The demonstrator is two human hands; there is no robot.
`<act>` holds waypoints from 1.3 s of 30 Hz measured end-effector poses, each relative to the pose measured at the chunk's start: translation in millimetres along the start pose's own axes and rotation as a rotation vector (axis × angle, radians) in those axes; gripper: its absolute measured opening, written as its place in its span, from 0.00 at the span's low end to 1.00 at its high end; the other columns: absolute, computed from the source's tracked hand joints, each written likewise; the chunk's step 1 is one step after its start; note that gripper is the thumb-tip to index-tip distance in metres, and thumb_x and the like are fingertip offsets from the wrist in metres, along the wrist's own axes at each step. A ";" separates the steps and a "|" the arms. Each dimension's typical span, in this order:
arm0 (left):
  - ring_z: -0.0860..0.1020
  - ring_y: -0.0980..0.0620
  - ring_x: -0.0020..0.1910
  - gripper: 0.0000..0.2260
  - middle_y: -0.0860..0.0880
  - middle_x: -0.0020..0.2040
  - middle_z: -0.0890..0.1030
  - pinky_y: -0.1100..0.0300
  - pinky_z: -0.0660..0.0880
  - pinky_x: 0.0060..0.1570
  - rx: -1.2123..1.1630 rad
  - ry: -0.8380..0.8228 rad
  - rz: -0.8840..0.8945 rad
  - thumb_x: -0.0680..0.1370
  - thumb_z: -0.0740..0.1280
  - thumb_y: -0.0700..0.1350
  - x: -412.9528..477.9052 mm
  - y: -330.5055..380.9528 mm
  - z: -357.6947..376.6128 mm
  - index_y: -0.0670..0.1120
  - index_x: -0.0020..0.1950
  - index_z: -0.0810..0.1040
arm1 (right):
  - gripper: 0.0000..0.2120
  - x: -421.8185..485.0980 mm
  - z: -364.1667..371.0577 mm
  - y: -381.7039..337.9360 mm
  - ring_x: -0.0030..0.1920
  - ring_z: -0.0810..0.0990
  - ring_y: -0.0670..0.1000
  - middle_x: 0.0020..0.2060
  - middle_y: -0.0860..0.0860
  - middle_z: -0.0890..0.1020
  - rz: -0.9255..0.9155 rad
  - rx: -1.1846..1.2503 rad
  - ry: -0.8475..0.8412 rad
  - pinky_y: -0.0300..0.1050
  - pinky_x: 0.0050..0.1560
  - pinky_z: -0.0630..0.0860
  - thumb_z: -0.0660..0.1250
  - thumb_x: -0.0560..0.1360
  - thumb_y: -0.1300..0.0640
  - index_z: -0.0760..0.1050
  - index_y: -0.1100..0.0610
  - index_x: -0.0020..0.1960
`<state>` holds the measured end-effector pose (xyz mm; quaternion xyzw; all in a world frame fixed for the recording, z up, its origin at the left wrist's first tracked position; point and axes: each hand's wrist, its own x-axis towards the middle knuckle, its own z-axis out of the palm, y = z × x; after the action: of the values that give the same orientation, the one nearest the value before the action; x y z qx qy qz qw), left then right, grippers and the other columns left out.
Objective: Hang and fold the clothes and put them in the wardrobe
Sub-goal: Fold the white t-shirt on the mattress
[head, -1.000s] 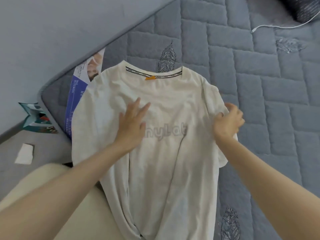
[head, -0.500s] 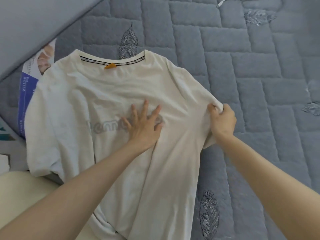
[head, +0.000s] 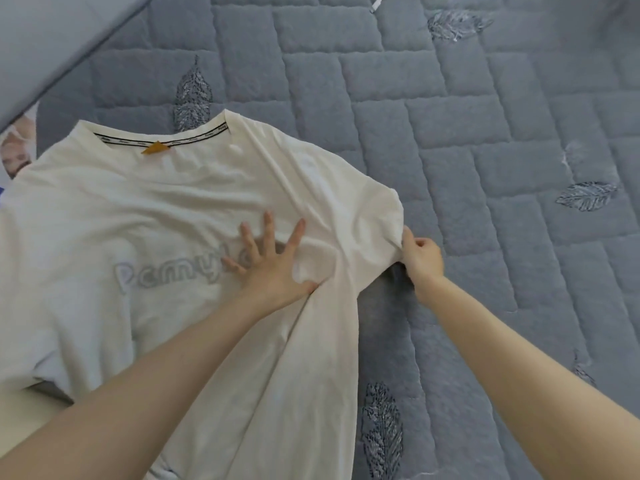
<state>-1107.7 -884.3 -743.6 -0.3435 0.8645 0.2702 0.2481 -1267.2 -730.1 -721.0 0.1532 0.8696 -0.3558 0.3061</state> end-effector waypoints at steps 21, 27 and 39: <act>0.42 0.30 0.74 0.60 0.44 0.75 0.31 0.30 0.65 0.61 0.354 -0.029 -0.059 0.59 0.71 0.71 -5.4 19.9 -14.8 0.63 0.71 0.27 | 0.21 26.2 -28.6 11.8 0.61 0.74 0.58 0.63 0.56 0.73 -0.141 0.024 0.039 0.54 0.61 0.71 0.63 0.76 0.47 0.70 0.56 0.66; 0.48 0.29 0.73 0.61 0.40 0.76 0.35 0.34 0.69 0.60 0.429 0.008 -0.023 0.57 0.70 0.74 -3.3 16.7 -11.6 0.61 0.72 0.27 | 0.27 37.1 -12.3 -5.6 0.66 0.66 0.58 0.64 0.55 0.70 -0.153 -0.326 -0.044 0.54 0.62 0.67 0.70 0.71 0.40 0.69 0.57 0.59; 0.73 0.41 0.63 0.59 0.41 0.56 0.77 0.56 0.71 0.46 0.662 0.046 0.140 0.60 0.66 0.75 17.5 30.6 -41.1 0.53 0.77 0.36 | 0.09 30.7 -45.9 -48.8 0.38 0.72 0.44 0.37 0.44 0.73 -0.436 0.309 0.192 0.42 0.42 0.71 0.65 0.76 0.49 0.66 0.48 0.43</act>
<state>-1151.3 -899.6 -715.3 -0.1899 0.9322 -0.0167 0.3075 -1333.8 -730.1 -689.4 0.0406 0.8424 -0.5256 0.1119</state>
